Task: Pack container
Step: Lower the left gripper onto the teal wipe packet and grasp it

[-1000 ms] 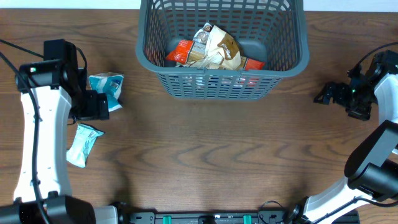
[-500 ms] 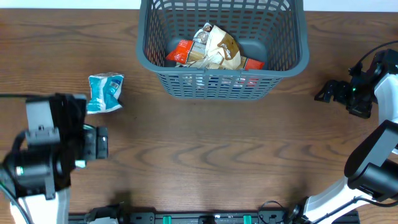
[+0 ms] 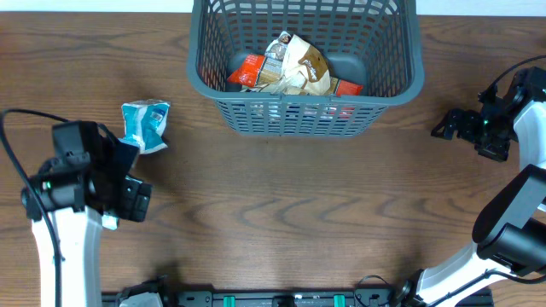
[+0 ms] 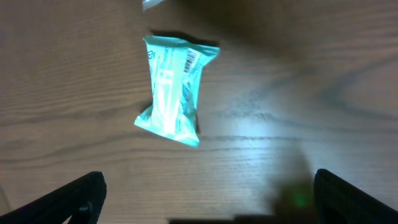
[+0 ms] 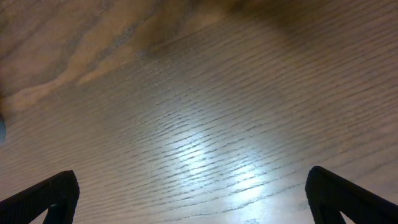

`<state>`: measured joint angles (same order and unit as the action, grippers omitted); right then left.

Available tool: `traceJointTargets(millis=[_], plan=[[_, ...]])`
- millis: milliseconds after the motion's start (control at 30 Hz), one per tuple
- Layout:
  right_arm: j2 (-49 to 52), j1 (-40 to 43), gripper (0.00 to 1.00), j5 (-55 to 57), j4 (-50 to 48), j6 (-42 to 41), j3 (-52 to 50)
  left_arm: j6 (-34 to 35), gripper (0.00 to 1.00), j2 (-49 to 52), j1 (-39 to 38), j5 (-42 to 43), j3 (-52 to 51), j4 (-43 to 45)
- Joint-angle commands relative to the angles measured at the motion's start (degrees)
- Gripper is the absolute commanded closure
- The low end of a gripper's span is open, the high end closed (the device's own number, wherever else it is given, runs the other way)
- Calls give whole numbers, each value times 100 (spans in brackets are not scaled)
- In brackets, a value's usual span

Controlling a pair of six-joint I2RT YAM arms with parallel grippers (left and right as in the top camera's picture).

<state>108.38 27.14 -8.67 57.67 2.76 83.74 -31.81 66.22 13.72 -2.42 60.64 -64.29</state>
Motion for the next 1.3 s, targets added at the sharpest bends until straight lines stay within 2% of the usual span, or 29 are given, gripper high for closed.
traceJointTargets(millis=[0,133,233,700,1000,1267], plan=[[15,-98,1,-81,-24,70,-20,-181,1,321,463,498,-20,192],[15,-98,1,-81,-35,70,-20,-269,1,570,949,638,-22,533],[15,-98,1,-81,-68,70,-20,-667,1,697,1126,844,-94,713],[15,-98,1,-85,2,70,-20,-1447,1,870,1200,837,-1705,2575],[15,-98,1,-103,15,70,-20,-1491,1,1561,1300,695,-1773,3018],[15,-98,1,-101,92,72,-20,-1547,1,1639,1318,339,-1773,3554]])
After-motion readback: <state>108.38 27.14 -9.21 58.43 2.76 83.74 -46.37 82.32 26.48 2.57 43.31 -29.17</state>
